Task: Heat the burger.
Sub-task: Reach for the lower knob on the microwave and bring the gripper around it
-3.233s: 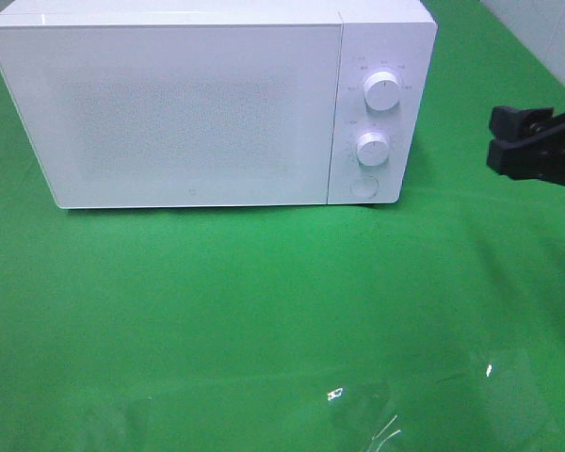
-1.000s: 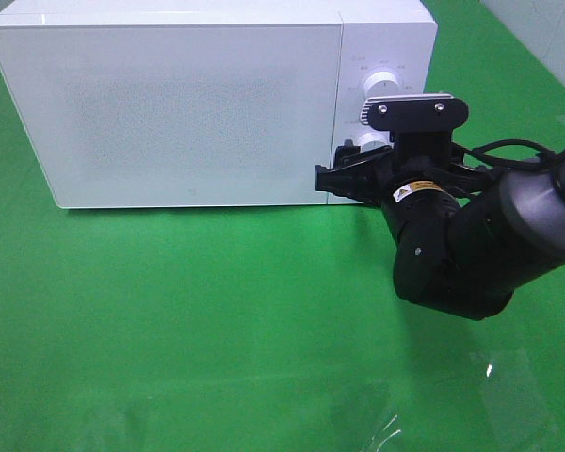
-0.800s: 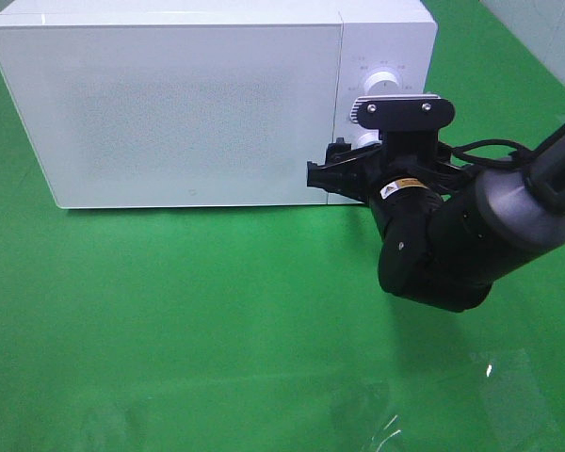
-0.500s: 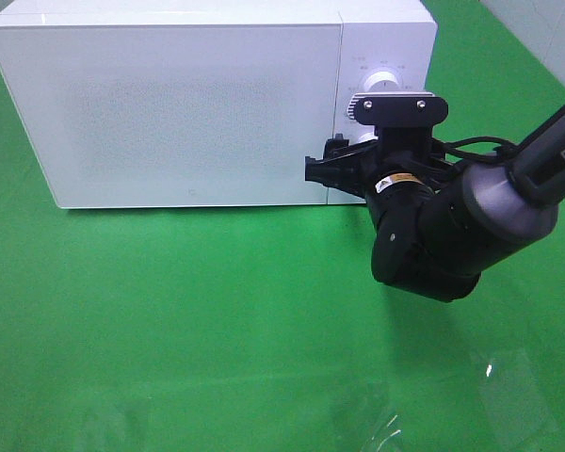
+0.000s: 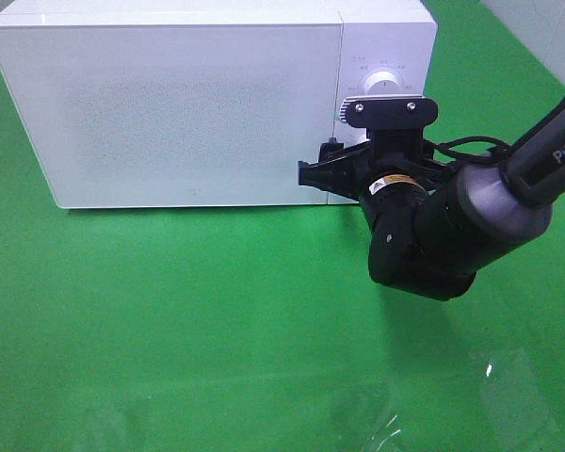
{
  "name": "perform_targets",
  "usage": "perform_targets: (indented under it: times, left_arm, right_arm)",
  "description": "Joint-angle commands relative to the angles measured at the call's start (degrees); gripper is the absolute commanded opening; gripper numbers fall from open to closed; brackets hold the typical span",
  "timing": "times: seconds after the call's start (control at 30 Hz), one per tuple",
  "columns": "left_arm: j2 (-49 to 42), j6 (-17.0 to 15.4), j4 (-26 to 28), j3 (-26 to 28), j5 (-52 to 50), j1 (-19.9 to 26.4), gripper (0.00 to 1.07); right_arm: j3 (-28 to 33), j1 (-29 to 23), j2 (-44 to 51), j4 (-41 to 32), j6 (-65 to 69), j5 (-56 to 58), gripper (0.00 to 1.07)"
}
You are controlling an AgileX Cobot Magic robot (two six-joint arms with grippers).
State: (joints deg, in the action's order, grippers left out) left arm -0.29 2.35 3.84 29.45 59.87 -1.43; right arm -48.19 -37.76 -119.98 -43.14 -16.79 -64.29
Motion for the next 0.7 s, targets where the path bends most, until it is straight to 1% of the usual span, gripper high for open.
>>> perform_targets:
  times: [0.03, 0.07, 0.1, 0.13, 0.17, 0.2, 0.23, 0.27, 0.3, 0.33, 0.37, 0.63, 0.7]
  left_arm:
    - [-0.5, -0.2, 0.5, -0.2, -0.6, 0.2, 0.98]
    - [-0.5, -0.2, 0.5, -0.2, -0.6, 0.2, 0.98]
    - [-0.5, -0.2, 0.5, -0.2, -0.6, 0.2, 0.98]
    - [-0.5, -0.2, 0.5, -0.2, -0.6, 0.2, 0.98]
    - [-0.5, -0.2, 0.5, -0.2, -0.6, 0.2, 0.98]
    - [-0.5, -0.2, 0.5, -0.2, -0.6, 0.2, 0.98]
    - [-0.5, -0.2, 0.5, -0.2, -0.6, 0.2, 0.98]
    - [-0.5, -0.2, 0.5, -0.2, -0.6, 0.2, 0.98]
    - [-0.5, -0.2, 0.5, -0.2, -0.6, 0.2, 0.98]
    - [-0.5, -0.2, 0.5, -0.2, -0.6, 0.2, 0.98]
    - [-0.5, -0.2, 0.5, -0.2, -0.6, 0.2, 0.98]
    - [-0.5, -0.2, 0.5, -0.2, -0.6, 0.2, 0.98]
    - [-0.5, -0.2, 0.5, -0.2, -0.6, 0.2, 0.98]
  right_arm:
    - [-0.9, 0.5, 0.1, -0.5, -1.1, -2.1, 0.6]
    - [-0.9, 0.5, 0.1, -0.5, -1.1, -2.3, 0.54]
    - [-0.9, 0.5, 0.1, -0.5, -1.1, -2.3, 0.54]
    - [-0.9, 0.5, 0.1, -0.5, -1.1, -2.5, 0.43]
    - [-0.9, 0.5, 0.1, -0.5, -1.1, -2.5, 0.28]
    - [-0.9, 0.5, 0.1, -0.5, -1.1, -2.5, 0.28]
    - [-0.9, 0.5, 0.1, -0.2, -1.1, -2.5, 0.16]
    - [-0.9, 0.5, 0.1, -0.2, -1.1, -2.5, 0.16]
    - [-0.9, 0.5, 0.1, -0.1, -1.1, -2.5, 0.06]
    - [-0.9, 0.5, 0.1, -0.1, -1.1, -2.5, 0.06]
    - [-0.9, 0.5, 0.1, -0.1, -1.0, -2.5, 0.0]
    - [-0.9, 0.5, 0.1, 0.2, 2.6, -2.3, 0.0]
    - [-0.9, 0.5, 0.1, 2.8, 9.6, -1.9, 0.0]
